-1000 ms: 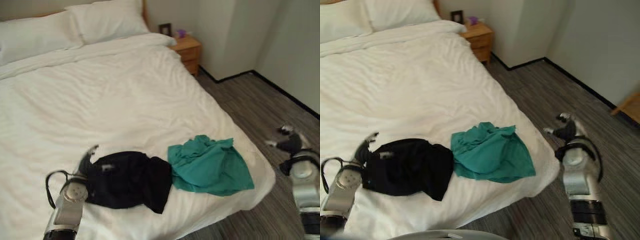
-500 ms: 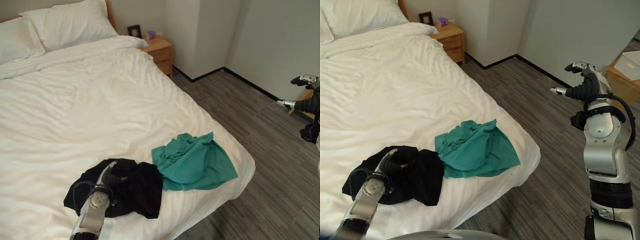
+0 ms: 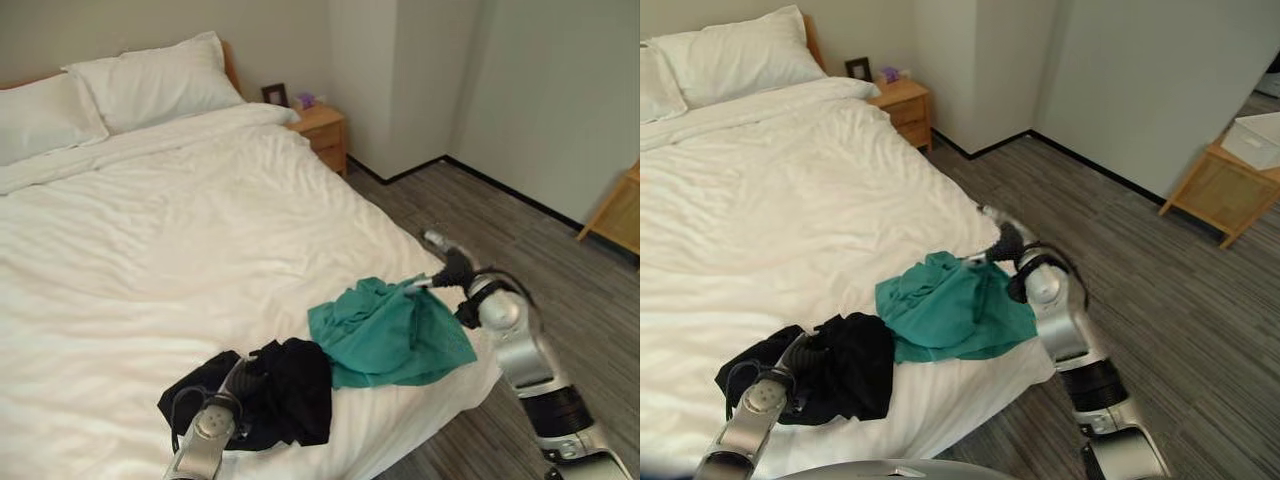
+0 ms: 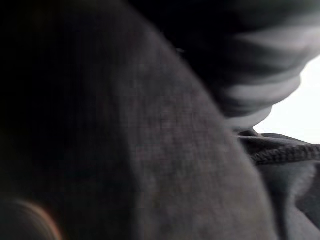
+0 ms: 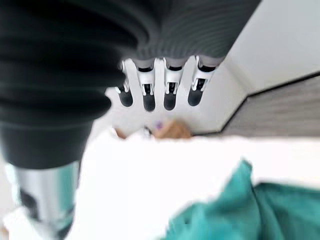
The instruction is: Pick up bed clothes into laundry basket.
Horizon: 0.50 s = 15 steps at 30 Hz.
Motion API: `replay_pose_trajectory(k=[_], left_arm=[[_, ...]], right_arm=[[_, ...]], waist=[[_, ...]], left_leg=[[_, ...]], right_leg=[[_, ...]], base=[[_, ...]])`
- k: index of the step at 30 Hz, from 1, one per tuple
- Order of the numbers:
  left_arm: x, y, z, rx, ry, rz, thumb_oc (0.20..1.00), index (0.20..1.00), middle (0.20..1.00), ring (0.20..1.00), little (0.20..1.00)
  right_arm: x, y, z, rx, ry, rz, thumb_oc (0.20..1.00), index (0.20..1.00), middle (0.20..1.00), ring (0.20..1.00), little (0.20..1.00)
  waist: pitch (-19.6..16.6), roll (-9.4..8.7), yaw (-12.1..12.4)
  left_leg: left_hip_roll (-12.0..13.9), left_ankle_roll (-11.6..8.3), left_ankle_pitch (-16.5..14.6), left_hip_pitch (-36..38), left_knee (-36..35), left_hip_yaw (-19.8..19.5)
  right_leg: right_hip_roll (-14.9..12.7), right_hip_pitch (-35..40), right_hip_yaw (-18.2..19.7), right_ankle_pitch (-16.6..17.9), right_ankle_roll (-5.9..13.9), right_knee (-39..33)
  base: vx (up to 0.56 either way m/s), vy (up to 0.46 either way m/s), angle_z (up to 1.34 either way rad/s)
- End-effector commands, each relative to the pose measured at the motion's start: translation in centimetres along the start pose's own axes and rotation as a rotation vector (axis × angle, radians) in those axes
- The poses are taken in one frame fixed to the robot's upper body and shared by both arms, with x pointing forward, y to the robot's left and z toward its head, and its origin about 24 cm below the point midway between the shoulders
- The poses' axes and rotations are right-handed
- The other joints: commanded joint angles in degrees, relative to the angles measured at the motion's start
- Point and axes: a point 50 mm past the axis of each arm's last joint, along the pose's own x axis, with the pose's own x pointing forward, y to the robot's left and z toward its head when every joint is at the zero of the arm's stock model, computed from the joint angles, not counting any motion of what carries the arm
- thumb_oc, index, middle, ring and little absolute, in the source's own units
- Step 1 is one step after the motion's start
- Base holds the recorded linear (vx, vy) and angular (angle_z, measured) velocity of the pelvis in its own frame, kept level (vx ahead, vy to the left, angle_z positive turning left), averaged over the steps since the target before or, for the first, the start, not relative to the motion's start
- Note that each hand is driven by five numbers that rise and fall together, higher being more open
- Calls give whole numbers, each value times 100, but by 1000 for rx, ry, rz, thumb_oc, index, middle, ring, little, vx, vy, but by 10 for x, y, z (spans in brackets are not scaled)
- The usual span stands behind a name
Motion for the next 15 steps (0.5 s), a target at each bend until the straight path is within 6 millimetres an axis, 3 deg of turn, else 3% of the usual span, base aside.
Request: replay_pose_trajectory(k=[1, 3, 5, 6, 10, 11, 14, 15], left_arm=[[-5, -6, -26, -25, 99, -52, 200, 200, 200, 200, 200], [-6, -6, -27, -27, 101, -47, 200, 200, 200, 200, 200], [-6, -11, -24, -36, 88, -47, 200, 200, 200, 200, 200], [-6, -10, -25, -35, 88, -46, 200, 200, 200, 200, 200], [-1, -29, -13, -55, 47, -82, 200, 200, 200, 200, 200], [4, -38, -4, -72, 15, -97, 200, 200, 200, 200, 200], [9, -52, 13, -105, -40, -128, 200, 200, 200, 200, 200], [11, -56, 18, -114, -56, -135, 200, 200, 200, 200, 200]], right_arm=[[1, -14, -4, -74, -2, -135, 1000, 1000, 1000, 1000, 1000], [3, -3, -14, -60, 39, -132, 1000, 1000, 1000, 1000, 1000], [10, 24, -35, -72, 145, -132, 1000, 1000, 1000, 1000, 1000], [11, 25, -34, -71, 144, -135, 1000, 1000, 1000, 1000, 1000], [15, 95, -62, 11, 367, -7, 1000, 1000, 1000, 1000, 1000], [9, 131, -67, -8, 427, 114, 1000, 1000, 1000, 1000, 1000], [0, 160, -71, -70, 477, 248, 1000, 1000, 1000, 1000, 1000], [-1, 166, -69, -86, 477, 283, 442, 442, 442, 442, 442]], waist=[[249, 1, 244], [270, -11, 286], [364, -29, 429], [360, -33, 421], [516, -16, 625], [558, 10, 726], [601, 69, 866], [614, 86, 910]], left_leg=[[80, -182, -372, 443, 73, -52], [65, -177, -367, 429, 73, -103], [42, -168, -322, 332, 73, -207], [41, -168, -320, 325, 73, -214], [13, -173, -201, 62, 73, -364], [-8, -174, -149, -69, 73, -474], [-47, -171, -81, -217, 73, -585], [-57, -174, -59, -259, 73, -626]], right_leg=[[-274, -420, -380, 702, 101, -76], [-281, -404, -429, 693, 107, -76], [-291, -418, -530, 684, 126, -76], [-291, -421, -537, 684, 126, -76], [-293, -575, -643, 712, 144, -76], [-307, -656, -734, 722, 157, -76], [-338, -716, -854, 719, 167, -76], [-350, -744, -893, 720, 170, -76]], base=[[-4, 51, 19], [-12, 42, 18], [-40, 41, 14], [-59, 36, 17], [-80, 49, 10], [-89, 64, 6], [-54, 63, 17], [-39, 53, 31]])
